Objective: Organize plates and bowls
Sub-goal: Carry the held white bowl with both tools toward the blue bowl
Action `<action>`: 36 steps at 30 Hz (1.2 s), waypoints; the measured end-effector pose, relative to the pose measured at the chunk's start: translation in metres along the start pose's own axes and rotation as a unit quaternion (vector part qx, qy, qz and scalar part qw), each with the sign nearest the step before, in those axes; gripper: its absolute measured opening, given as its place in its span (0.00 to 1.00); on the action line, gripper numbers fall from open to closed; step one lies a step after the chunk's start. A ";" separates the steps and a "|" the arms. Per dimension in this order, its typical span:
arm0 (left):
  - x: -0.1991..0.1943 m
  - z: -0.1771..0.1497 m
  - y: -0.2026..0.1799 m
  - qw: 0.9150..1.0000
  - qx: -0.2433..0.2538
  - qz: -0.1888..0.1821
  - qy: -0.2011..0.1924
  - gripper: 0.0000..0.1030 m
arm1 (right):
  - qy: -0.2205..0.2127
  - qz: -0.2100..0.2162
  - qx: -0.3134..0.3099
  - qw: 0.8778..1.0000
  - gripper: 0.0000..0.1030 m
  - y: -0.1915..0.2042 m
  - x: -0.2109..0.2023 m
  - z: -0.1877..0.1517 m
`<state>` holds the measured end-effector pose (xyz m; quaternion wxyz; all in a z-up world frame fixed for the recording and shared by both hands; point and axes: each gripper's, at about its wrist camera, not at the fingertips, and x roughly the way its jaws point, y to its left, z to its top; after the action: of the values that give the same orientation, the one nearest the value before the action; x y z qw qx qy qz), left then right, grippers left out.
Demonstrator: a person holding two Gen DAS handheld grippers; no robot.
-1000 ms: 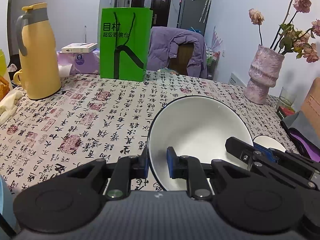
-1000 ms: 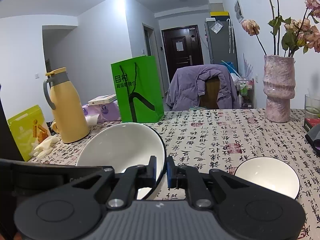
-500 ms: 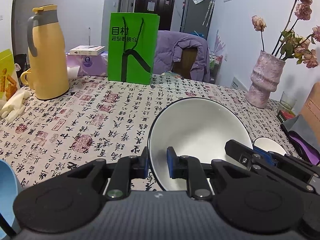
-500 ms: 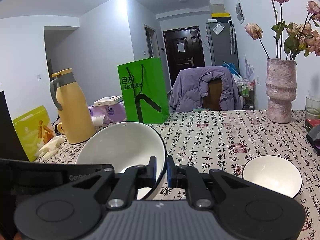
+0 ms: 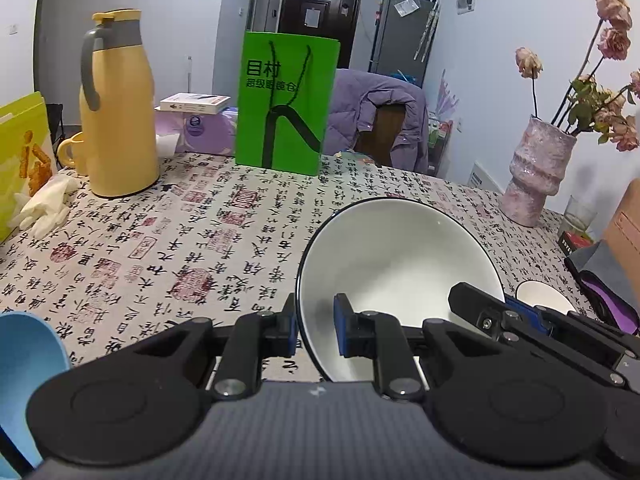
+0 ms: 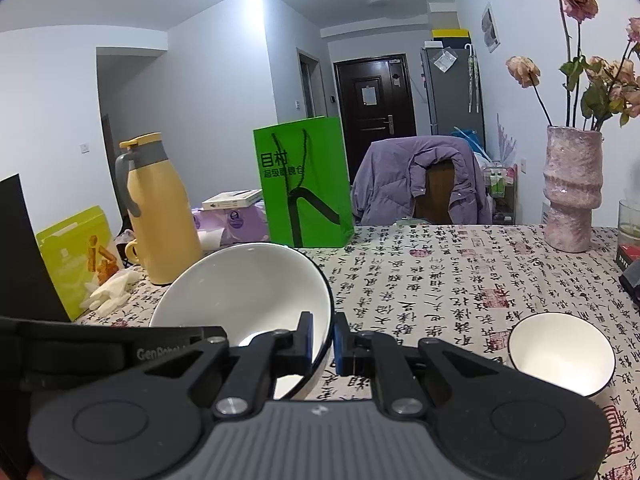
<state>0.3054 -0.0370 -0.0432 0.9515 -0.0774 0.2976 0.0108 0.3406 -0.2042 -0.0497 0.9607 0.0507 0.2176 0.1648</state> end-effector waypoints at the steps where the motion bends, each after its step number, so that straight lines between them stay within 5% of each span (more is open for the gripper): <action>1: -0.001 0.001 0.002 1.000 -0.002 0.000 0.000 0.17 | 0.000 0.001 -0.001 1.000 0.10 0.003 0.000 0.000; 36: -0.047 -0.003 0.064 0.999 -0.040 0.019 -0.025 0.17 | -0.007 0.027 -0.024 0.999 0.10 0.070 -0.015 -0.002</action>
<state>0.2608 0.0267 -0.0274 0.9545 -0.1096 0.2742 0.0424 0.3065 -0.1434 -0.0331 0.9583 0.0351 0.2052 0.1956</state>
